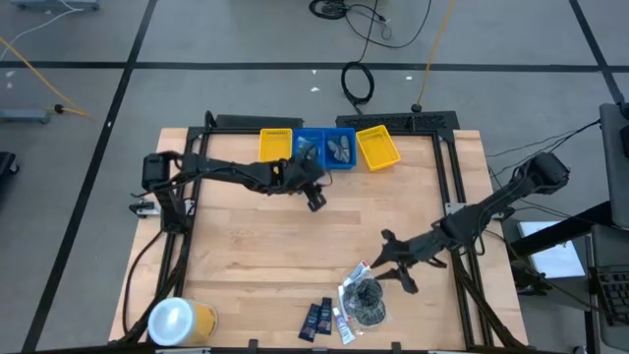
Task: Pick & Place Travel size toiletries
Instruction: Put the hairbrush into the left blue bin
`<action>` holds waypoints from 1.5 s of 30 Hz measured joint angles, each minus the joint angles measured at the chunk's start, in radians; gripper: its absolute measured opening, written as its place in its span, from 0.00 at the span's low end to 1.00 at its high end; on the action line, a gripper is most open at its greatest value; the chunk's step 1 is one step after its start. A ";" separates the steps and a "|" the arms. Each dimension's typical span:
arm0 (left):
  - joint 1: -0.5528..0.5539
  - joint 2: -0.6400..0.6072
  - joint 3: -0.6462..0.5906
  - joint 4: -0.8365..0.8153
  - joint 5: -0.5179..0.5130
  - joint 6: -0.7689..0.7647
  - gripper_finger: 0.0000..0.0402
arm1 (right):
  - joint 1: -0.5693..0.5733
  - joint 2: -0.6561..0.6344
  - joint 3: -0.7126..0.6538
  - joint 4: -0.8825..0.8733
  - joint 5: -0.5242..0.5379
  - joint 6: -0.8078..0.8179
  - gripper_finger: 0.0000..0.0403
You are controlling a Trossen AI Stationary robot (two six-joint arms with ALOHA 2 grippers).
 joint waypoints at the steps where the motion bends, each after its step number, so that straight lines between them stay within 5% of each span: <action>1: -0.012 0.000 0.000 0.002 0.013 0.003 0.37 | 0.016 0.009 0.000 0.001 0.000 0.017 0.38; 16: -0.246 0.000 0.000 0.145 0.356 0.074 0.37 | 0.223 0.144 0.000 0.051 0.048 0.249 0.38; 28: -0.383 0.007 0.000 0.324 0.363 0.160 0.37 | 0.321 0.269 0.000 0.116 0.215 0.234 0.38; 45: -0.385 0.008 0.000 0.327 0.320 0.153 0.37 | 0.342 0.495 0.018 0.306 0.361 0.130 0.38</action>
